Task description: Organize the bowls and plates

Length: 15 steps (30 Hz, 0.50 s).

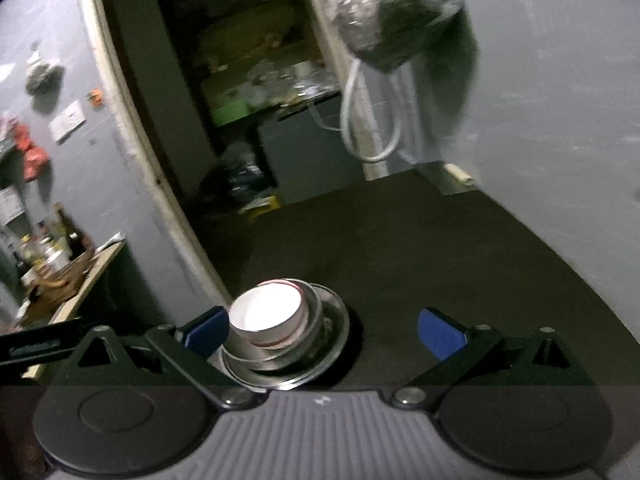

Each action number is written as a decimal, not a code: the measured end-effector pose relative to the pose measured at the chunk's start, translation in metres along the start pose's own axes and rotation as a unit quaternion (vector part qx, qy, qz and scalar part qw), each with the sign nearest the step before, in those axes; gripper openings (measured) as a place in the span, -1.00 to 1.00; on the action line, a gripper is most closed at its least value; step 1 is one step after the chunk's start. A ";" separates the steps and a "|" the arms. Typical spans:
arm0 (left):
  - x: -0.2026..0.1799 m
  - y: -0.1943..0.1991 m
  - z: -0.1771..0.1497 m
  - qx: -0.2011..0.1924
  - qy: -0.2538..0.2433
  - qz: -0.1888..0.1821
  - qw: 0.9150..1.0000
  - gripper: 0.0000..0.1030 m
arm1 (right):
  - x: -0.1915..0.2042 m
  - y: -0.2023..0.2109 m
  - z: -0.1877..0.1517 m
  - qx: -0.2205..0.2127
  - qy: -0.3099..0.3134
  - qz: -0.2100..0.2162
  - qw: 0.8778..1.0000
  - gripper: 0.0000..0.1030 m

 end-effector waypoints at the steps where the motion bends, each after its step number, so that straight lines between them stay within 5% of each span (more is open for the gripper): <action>1: 0.002 0.005 -0.001 -0.011 0.002 -0.003 1.000 0.99 | 0.001 0.004 -0.002 -0.002 -0.001 -0.017 1.000 1.00; 4: 0.010 0.018 -0.007 -0.024 0.012 -0.012 1.000 0.99 | 0.006 0.019 -0.012 -0.018 -0.003 -0.049 0.999 1.00; 15: 0.018 0.038 -0.032 -0.030 0.021 -0.026 0.999 0.99 | 0.017 0.060 -0.021 -0.056 0.037 -0.053 0.996 1.00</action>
Point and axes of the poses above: each gripper's, at about its wrist camera, not at the fingertips, and y roughly against the way its jaws point, x to its left, z to its top, the point moved 10 cm from there along -y, roughly the way its jaws point, and after that the axes turned 6 degrees about z, right-handed, at the moved point
